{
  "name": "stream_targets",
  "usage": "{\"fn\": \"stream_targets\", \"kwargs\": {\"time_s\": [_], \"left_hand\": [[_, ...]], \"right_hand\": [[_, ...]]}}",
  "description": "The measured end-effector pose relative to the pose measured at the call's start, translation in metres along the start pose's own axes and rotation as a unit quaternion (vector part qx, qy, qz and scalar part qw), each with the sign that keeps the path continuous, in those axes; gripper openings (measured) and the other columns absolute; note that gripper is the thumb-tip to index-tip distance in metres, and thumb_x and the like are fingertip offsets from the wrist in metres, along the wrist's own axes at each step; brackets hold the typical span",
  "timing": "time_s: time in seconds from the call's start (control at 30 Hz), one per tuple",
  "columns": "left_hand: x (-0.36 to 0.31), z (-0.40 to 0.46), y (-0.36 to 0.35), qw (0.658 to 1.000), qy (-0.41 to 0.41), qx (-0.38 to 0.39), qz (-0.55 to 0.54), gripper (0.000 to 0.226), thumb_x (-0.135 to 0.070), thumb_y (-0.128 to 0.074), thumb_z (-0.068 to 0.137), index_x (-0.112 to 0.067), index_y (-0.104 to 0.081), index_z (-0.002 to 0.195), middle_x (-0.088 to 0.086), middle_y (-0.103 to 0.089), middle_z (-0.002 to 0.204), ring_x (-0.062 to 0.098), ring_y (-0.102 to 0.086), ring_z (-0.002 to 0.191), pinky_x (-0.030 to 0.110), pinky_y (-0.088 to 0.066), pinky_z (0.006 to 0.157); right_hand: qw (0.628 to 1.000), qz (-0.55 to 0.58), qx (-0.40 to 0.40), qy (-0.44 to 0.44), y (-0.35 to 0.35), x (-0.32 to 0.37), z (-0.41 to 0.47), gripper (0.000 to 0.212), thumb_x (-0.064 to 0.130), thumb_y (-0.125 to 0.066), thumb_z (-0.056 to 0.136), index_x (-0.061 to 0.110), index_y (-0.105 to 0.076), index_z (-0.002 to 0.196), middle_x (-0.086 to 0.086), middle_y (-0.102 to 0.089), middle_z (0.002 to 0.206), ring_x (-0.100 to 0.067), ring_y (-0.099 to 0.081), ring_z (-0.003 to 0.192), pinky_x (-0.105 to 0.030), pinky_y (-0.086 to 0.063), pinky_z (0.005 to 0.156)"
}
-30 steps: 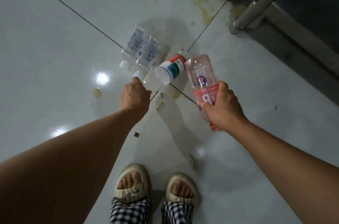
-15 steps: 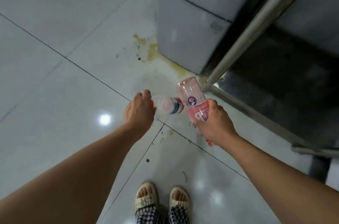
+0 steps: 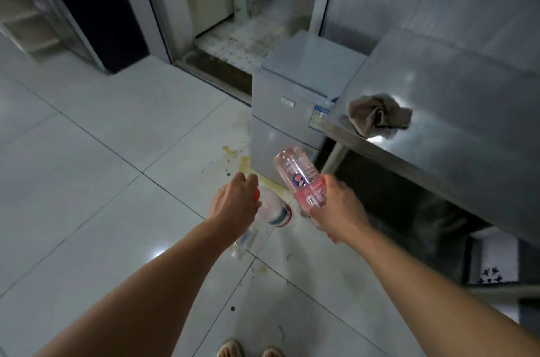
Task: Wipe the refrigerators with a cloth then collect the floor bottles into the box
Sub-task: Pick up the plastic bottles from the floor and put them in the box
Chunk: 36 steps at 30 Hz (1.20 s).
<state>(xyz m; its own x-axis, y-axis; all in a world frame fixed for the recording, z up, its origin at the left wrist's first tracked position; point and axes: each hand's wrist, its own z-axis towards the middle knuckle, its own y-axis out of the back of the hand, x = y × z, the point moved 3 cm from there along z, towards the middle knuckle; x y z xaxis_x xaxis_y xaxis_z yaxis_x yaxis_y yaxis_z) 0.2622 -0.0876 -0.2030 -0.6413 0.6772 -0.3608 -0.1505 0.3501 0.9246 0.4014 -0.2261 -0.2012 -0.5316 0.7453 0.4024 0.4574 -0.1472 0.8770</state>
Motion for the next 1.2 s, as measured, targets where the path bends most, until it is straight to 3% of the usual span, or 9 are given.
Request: {"fn": "stream_targets", "kwargs": {"time_s": [0.13, 0.3, 0.53, 0.67, 0.9, 1.03, 1.2], "left_hand": [[-0.031, -0.012, 0.040, 1.000, -0.022, -0.016, 0.002, 0.029, -0.023, -0.061, 0.089, -0.012, -0.051, 0.113, 0.005, -0.053, 0.100, 0.015, -0.050, 0.077, 0.023, -0.040, 0.065], [-0.056, -0.025, 0.078, 1.000, -0.018, -0.024, -0.009, 0.027, -0.026, -0.060, 0.089, -0.015, -0.050, 0.111, 0.003, -0.049, 0.098, 0.018, -0.049, 0.080, 0.028, -0.040, 0.068], [-0.077, -0.025, 0.117, 0.995, -0.066, -0.032, 0.070, 0.026, -0.030, -0.059, 0.089, -0.016, -0.052, 0.109, 0.007, -0.055, 0.102, 0.025, -0.057, 0.087, 0.034, -0.048, 0.076], [-0.089, -0.015, 0.136, 0.989, -0.100, -0.026, 0.101, 0.030, -0.031, -0.061, 0.087, -0.017, -0.052, 0.112, 0.006, -0.056, 0.104, 0.026, -0.058, 0.092, 0.035, -0.050, 0.080], [-0.113, 0.010, 0.152, 0.971, -0.204, -0.029, 0.122, 0.028, -0.034, -0.064, 0.084, -0.024, -0.051, 0.106, 0.000, -0.056, 0.100, 0.018, -0.055, 0.085, 0.028, -0.048, 0.075], [-0.116, 0.014, 0.159, 0.940, -0.315, -0.024, 0.128, 0.019, -0.030, -0.062, 0.085, -0.021, -0.053, 0.099, 0.001, -0.058, 0.099, 0.015, -0.051, 0.077, 0.026, -0.042, 0.067], [-0.115, -0.007, 0.162, 0.883, -0.451, 0.041, 0.121, 0.017, -0.021, -0.056, 0.086, -0.014, -0.054, 0.101, 0.008, -0.058, 0.110, 0.027, -0.057, 0.096, 0.034, -0.045, 0.076]], "right_hand": [[1.000, 0.005, -0.023, 0.018, 0.048, 0.008, -0.017, 0.072, 0.039, -0.072, 0.077, 0.022, -0.033, 0.136, -0.006, -0.052, 0.124, -0.023, -0.053, 0.106, -0.027, -0.042, 0.078], [0.999, 0.015, -0.041, 0.015, 0.094, 0.012, -0.038, 0.078, 0.035, -0.072, 0.077, 0.020, -0.031, 0.141, -0.005, -0.051, 0.129, -0.022, -0.052, 0.113, -0.035, -0.048, 0.092], [0.998, 0.027, -0.060, 0.011, 0.131, 0.011, -0.055, 0.068, 0.026, -0.074, 0.072, 0.017, -0.038, 0.129, -0.007, -0.057, 0.116, -0.023, -0.056, 0.097, -0.023, -0.042, 0.072], [0.996, 0.037, -0.086, 0.005, 0.148, 0.010, -0.064, 0.057, 0.030, -0.070, 0.074, 0.016, -0.043, 0.122, -0.004, -0.060, 0.108, -0.017, -0.056, 0.084, -0.024, -0.043, 0.065], [0.984, 0.053, -0.157, -0.070, 0.163, 0.011, -0.090, 0.051, 0.045, -0.069, 0.074, 0.021, -0.047, 0.113, 0.000, -0.061, 0.102, -0.020, -0.061, 0.089, -0.030, -0.049, 0.072], [0.968, 0.058, -0.200, -0.141, 0.158, 0.019, -0.117, 0.048, 0.041, -0.068, 0.075, 0.019, -0.049, 0.113, -0.004, -0.062, 0.106, -0.023, -0.061, 0.092, -0.033, -0.052, 0.076], [0.934, 0.072, -0.247, -0.249, 0.131, 0.041, -0.180, 0.046, 0.032, -0.069, 0.076, 0.021, -0.049, 0.116, -0.001, -0.065, 0.109, -0.023, -0.063, 0.097, -0.031, -0.051, 0.078]]}}
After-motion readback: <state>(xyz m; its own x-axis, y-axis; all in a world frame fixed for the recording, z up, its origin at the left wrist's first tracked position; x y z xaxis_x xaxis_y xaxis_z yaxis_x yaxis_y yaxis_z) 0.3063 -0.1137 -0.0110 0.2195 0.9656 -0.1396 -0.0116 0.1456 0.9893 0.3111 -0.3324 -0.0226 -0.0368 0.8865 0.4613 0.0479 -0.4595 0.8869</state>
